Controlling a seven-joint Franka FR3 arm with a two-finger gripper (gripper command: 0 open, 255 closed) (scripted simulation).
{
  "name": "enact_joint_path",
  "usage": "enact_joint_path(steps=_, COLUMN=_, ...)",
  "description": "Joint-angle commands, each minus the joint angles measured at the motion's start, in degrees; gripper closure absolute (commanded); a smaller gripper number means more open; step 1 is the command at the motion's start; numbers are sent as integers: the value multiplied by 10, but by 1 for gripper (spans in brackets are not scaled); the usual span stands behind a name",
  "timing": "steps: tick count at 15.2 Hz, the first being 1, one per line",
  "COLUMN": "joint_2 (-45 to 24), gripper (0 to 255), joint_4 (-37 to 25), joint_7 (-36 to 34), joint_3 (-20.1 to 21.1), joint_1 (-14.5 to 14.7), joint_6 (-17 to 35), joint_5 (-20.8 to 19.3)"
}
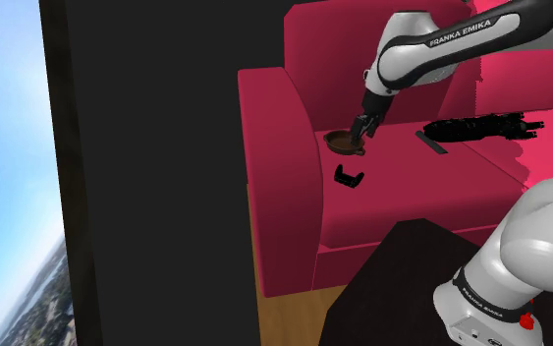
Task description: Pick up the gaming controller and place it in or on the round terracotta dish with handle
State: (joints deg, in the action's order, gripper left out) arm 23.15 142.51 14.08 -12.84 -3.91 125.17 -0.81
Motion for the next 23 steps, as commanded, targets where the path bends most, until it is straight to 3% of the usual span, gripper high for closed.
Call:
enact_joint_path(steps=1, joint_2=-41, gripper=0, joint_4=-2, joint_7=29, joint_3=-18, joint_1=0, joint_6=36, joint_5=6)
enact_joint_path(steps=6, joint_2=-146, gripper=0, joint_4=-30, joint_7=109, joint_3=-59, joint_1=4, joint_6=103, joint_5=45)
enact_joint_path(steps=13, joint_2=-303, gripper=0, joint_4=-101, joint_7=238, joint_3=-81, joint_1=-9, joint_6=162, joint_5=145)
enact_joint_path(steps=23, joint_2=-355, gripper=0, joint_4=-98, joint_7=269, joint_3=-65, joint_1=-15, joint_6=211, joint_5=189)
